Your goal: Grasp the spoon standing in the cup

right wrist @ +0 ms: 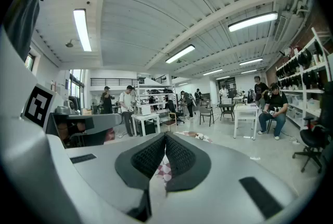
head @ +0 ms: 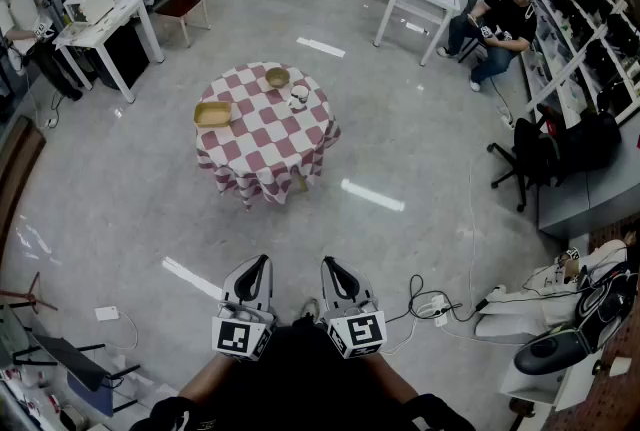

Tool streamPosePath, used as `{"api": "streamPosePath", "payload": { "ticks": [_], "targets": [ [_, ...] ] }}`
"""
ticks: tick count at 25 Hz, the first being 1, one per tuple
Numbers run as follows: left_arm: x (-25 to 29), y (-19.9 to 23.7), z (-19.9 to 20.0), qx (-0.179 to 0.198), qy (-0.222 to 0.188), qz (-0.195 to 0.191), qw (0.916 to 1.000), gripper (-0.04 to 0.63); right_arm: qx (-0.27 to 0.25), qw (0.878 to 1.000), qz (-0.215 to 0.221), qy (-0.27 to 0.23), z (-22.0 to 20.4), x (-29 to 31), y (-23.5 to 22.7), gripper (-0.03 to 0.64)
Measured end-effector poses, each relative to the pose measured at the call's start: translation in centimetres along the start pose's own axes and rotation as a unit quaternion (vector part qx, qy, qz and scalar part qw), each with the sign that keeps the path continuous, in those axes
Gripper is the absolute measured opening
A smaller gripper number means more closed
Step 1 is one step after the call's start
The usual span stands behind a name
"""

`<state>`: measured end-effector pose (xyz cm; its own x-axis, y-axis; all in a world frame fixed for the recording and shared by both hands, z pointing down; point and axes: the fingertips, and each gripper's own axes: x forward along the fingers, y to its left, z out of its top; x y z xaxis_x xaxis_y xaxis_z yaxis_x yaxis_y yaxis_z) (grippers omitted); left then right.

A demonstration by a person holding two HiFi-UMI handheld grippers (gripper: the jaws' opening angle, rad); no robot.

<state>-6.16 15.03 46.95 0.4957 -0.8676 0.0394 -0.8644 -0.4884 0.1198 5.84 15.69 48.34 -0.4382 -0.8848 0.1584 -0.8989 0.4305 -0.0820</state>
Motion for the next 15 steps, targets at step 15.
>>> {"api": "streamPosePath", "payload": {
  "ticks": [15],
  "targets": [
    [0.2,-1.2,-0.4,-0.011,0.003,0.009,0.9999,0.008,0.008,1.000,0.008,0.001,-0.4,-0.7,-1.3,0.026]
  ]
}}
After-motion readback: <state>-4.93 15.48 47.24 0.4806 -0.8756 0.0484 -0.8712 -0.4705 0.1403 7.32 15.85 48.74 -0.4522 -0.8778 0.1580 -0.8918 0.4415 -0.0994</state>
